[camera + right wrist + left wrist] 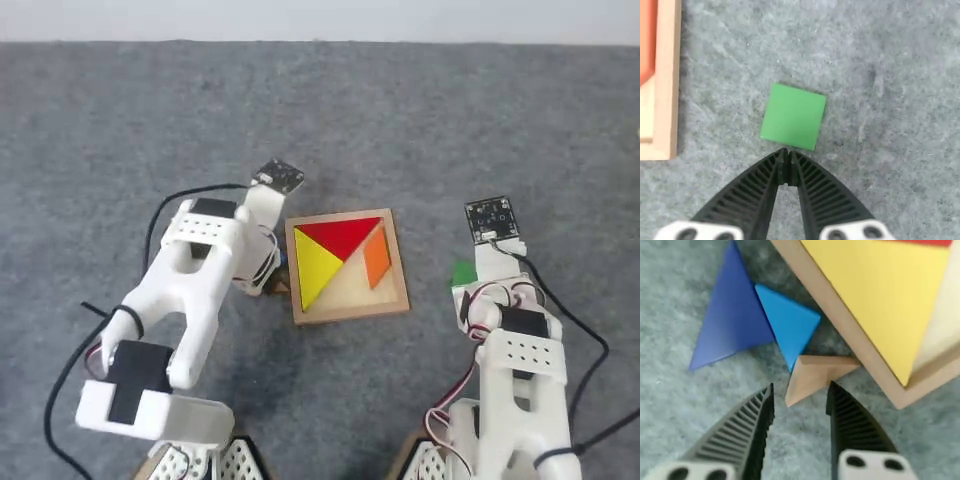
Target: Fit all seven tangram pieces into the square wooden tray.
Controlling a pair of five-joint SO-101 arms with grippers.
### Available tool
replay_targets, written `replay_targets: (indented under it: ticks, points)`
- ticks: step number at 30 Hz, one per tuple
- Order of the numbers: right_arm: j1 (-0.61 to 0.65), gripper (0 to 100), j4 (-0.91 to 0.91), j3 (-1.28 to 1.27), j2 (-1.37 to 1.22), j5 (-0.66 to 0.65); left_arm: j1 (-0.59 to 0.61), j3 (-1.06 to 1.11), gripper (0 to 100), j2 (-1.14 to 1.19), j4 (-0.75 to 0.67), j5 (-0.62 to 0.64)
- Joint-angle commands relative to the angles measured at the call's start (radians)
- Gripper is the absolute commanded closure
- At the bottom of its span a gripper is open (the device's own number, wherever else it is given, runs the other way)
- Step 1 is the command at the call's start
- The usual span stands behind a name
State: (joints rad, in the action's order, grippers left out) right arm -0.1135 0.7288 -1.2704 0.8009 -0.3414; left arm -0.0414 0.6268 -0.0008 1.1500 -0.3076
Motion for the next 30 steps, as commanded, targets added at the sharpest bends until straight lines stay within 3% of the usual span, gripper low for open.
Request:
replay_targets:
  ticks: [1,13,26,30]
  points:
    - [0.008,99.0,-0.016,0.006,0.028,-0.012,0.009,0.022,83,-0.063,-0.068,-0.037]
    - [0.008,99.0,-0.016,0.006,0.028,-0.012,-0.015,0.042,83,0.058,-0.157,-0.080]
    - [0.008,99.0,-0.018,0.006,0.028,-0.012,-0.077,0.002,95,0.060,-0.120,-0.083]
    - [0.008,99.0,-0.018,0.006,0.028,-0.012,-0.074,-0.016,99,0.060,-0.048,-0.083]
